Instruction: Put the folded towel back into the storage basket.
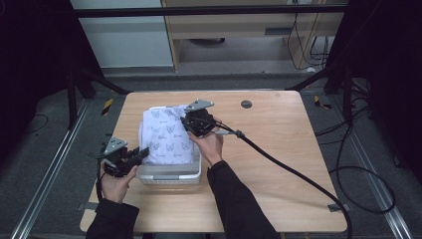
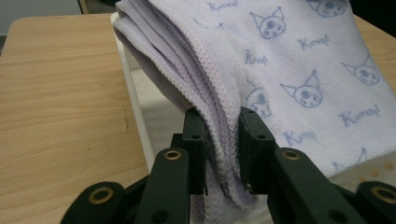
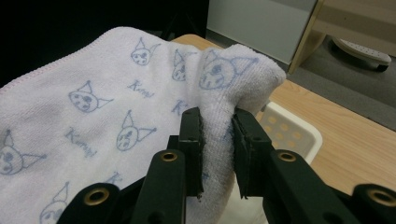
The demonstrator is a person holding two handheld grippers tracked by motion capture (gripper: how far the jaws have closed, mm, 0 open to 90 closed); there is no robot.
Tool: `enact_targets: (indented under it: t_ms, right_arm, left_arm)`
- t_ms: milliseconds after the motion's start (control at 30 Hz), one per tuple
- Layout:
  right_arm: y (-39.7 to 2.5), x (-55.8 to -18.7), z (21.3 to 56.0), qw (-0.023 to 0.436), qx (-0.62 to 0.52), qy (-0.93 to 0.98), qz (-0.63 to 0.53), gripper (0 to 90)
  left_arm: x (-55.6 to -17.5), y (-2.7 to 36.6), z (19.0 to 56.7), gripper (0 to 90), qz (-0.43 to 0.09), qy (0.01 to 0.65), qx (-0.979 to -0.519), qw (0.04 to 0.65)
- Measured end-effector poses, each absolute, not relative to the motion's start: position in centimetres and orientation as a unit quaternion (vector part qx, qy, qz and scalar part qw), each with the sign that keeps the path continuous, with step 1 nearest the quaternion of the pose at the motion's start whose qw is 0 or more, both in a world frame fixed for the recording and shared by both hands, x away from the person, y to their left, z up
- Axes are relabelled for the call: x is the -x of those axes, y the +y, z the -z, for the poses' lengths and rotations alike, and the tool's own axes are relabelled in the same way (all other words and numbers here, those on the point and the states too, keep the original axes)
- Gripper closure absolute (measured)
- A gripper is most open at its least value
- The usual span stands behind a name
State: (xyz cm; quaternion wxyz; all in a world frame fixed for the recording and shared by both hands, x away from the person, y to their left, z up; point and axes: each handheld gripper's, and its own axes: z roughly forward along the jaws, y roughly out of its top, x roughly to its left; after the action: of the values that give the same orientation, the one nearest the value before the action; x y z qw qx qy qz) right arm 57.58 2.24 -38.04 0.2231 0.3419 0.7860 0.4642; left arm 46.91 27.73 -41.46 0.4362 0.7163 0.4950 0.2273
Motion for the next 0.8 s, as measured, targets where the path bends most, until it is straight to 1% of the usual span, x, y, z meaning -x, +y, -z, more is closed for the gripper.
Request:
enact_targets:
  t_ms: [267, 433, 800]
  right_arm:
    - [2.3, -57.7, 38.9, 0.228, -0.345, 0.791, -0.450, 75.2]
    - [2.2, -57.8, 39.7, 0.219, -0.356, 0.790, -0.449, 75.2]
    - [2.0, -58.0, 40.8, 0.221, -0.361, 0.793, -0.438, 74.9]
  left_arm:
    - [-47.3, 27.3, 42.3, 73.8, -0.224, 0.495, -0.726, 0.422]
    - [-47.5, 27.2, 42.7, 73.7, -0.220, 0.497, -0.729, 0.417]
    - [-47.9, 26.7, 43.4, 73.2, -0.218, 0.500, -0.735, 0.403]
